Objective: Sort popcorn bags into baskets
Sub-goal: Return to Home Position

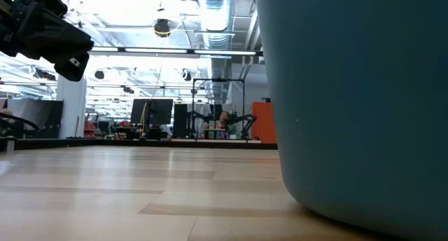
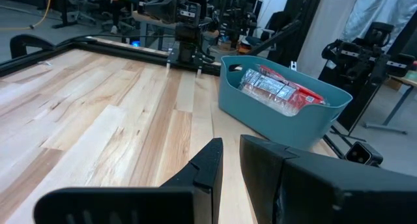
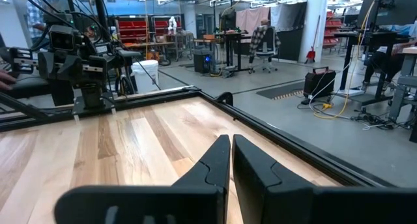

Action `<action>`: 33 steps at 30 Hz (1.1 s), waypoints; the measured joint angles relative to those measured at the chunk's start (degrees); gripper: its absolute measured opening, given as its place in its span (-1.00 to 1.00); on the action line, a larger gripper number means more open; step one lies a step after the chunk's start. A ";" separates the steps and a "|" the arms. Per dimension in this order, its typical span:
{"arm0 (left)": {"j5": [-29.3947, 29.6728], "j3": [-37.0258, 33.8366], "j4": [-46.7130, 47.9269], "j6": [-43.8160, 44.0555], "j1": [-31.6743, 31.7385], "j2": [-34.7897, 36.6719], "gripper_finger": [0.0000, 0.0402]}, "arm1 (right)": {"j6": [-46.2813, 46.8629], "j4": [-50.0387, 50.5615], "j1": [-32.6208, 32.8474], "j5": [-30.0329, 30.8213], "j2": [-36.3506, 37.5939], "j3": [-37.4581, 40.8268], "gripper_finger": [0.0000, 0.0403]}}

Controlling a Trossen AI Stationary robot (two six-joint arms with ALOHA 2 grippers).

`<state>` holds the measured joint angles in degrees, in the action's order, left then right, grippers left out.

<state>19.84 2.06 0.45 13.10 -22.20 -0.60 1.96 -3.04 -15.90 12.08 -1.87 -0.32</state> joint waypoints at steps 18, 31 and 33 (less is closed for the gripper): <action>0.00 0.00 0.02 0.00 0.13 0.00 -0.78 | 0.00 0.01 0.00 0.00 0.00 0.00 -0.78; 0.02 0.00 0.02 -0.02 2.16 0.00 -0.78 | 0.00 0.01 0.00 0.00 0.02 0.00 -0.79; 0.02 0.00 0.02 -0.02 2.16 0.00 -0.78 | 0.00 0.01 0.01 0.00 0.02 0.00 -0.78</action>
<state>19.86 2.07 0.47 13.08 -20.03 -0.60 1.96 -3.03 -15.89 12.08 -1.85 -0.32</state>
